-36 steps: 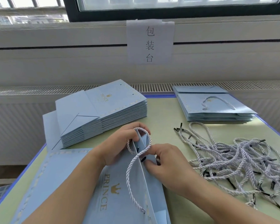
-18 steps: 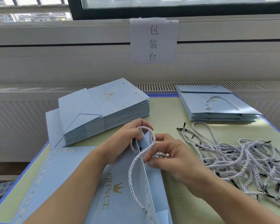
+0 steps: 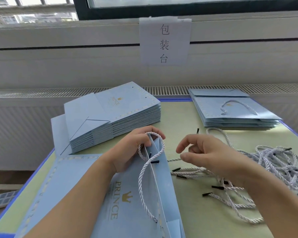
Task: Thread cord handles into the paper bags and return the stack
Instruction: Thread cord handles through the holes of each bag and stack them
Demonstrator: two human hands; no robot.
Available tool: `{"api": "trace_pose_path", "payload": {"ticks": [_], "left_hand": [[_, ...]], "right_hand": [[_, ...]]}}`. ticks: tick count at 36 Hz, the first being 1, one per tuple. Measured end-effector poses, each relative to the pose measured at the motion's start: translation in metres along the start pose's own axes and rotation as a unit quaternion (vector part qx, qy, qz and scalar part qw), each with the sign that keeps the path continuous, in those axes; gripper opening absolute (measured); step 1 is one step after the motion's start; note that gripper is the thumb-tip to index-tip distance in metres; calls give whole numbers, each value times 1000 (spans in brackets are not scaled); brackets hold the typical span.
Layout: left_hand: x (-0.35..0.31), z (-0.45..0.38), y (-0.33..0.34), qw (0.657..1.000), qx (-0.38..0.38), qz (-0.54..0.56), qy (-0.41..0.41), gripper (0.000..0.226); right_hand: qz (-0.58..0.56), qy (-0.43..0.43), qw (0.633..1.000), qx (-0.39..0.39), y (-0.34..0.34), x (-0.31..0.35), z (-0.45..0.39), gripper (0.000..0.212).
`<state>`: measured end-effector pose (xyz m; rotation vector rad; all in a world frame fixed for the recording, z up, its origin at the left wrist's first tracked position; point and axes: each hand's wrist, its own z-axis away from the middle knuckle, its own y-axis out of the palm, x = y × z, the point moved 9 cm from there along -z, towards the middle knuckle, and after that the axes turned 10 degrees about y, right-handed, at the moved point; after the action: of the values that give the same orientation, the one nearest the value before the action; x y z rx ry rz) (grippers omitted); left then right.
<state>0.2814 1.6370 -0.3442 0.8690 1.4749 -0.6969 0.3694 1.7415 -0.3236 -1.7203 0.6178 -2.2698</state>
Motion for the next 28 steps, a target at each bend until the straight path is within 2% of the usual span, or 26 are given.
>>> {"api": "trace_pose_path", "payload": {"ticks": [2,4,6,8,10,14,19,23,24,25,28], "left_hand": [[0,0,1,1000,3,4,0,36],[0,0,2,1000,4,7,1,36],[0,-1,2,1000,5,5,1,36],[0,-2,3,1000,8,0,0,36],[0,-2,3,1000,9,-4,-3,36],[1,-1,3,1000,9,-8,-3,36],[1,-2,1,1000,2,-9,-3,37],[0,-1,1,1000,0,-3,-3,36],[0,-1,1,1000,-1,-4,-3,36],[0,-1,0,1000,-2,-3,-2,36],[0,-1,0,1000,-1,-4,-2,35]], "right_hand": [[-55,0,998,4,-14,1,1,5],[-144,0,989,34,-25,0,3,18],[-254,-13,964,70,-38,-1,4,35],[-344,-42,935,70,-55,0,4,46],[-408,-72,909,43,-72,1,4,43],[-537,-107,837,10,-97,-2,4,23],[-609,-184,771,17,-120,-4,8,29],[-670,-245,699,43,-132,-5,15,31],[-666,-261,698,31,-136,-5,17,33],[-649,-269,711,2,-140,-6,20,33],[-556,-269,781,-93,-142,2,34,25]]}}
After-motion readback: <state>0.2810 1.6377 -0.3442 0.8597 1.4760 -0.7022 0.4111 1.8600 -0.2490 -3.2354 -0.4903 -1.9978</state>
